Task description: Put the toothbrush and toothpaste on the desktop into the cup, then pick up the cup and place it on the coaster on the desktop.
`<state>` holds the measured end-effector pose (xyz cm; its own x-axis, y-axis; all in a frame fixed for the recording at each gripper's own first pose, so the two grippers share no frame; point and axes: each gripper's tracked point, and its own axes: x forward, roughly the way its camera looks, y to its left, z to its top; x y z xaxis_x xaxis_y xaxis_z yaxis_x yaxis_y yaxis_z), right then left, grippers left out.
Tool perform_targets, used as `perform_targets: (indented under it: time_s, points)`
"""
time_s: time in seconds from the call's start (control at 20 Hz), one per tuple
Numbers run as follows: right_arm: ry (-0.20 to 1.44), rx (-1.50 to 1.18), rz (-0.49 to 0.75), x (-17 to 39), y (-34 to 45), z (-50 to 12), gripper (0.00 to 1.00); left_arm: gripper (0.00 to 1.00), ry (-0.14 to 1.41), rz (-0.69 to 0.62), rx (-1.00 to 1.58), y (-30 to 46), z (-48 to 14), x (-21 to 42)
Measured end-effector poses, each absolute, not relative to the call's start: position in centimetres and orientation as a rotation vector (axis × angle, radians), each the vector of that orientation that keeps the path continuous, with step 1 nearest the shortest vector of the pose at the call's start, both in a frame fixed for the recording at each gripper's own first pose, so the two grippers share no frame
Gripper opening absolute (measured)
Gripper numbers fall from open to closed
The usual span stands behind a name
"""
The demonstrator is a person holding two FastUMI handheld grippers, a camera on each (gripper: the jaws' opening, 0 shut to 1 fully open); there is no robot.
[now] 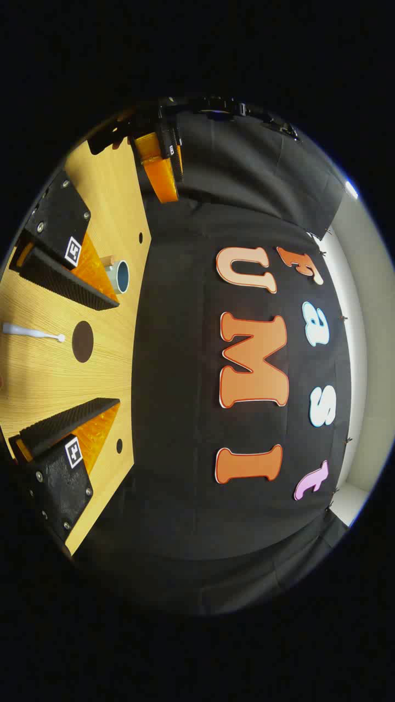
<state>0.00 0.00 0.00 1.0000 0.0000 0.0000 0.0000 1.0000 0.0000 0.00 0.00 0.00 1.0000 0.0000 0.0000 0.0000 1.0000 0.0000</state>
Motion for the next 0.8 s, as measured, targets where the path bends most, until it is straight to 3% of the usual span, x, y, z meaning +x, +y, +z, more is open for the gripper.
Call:
perform_targets:
  time_s: [0.8]
  points:
    - [0.043, 0.016, -0.008, 0.2, -0.1, -0.3, 0.97, 1.0, 0.056, -0.031, 0.001, -1.4, -0.7, 1.2]
